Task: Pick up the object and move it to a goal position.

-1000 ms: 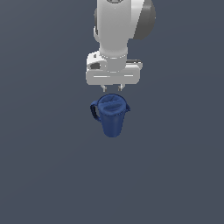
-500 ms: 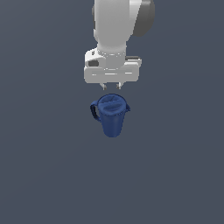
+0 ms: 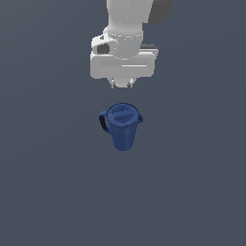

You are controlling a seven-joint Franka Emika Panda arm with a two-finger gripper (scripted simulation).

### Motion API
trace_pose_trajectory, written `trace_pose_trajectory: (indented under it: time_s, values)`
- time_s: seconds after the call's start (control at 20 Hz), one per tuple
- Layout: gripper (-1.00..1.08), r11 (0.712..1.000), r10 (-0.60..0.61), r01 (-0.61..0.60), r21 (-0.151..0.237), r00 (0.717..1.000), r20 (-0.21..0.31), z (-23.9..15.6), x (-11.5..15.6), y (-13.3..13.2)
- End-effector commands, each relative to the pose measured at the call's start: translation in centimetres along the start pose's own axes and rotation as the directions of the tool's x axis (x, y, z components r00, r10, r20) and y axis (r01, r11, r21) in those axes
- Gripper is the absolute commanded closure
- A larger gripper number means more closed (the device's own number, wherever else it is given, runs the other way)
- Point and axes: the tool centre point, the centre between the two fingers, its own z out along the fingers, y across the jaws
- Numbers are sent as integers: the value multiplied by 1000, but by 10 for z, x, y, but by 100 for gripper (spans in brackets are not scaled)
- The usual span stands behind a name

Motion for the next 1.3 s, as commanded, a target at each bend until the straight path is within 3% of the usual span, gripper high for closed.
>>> trace_pose_trajectory:
  time_s: [0.0, 0.3, 0.7, 1.25]
  values:
    - [-20, 999, -28, 28, -26, 999, -25, -19, -3, 3]
    - [-20, 989, -118, 107, -105, 988, -100, -81, -16, 13]
    - [-20, 958, -241, 200, -205, 950, -201, -164, -48, 38]
    - [-20, 917, -368, 289, -275, 878, -305, -228, -96, 95]
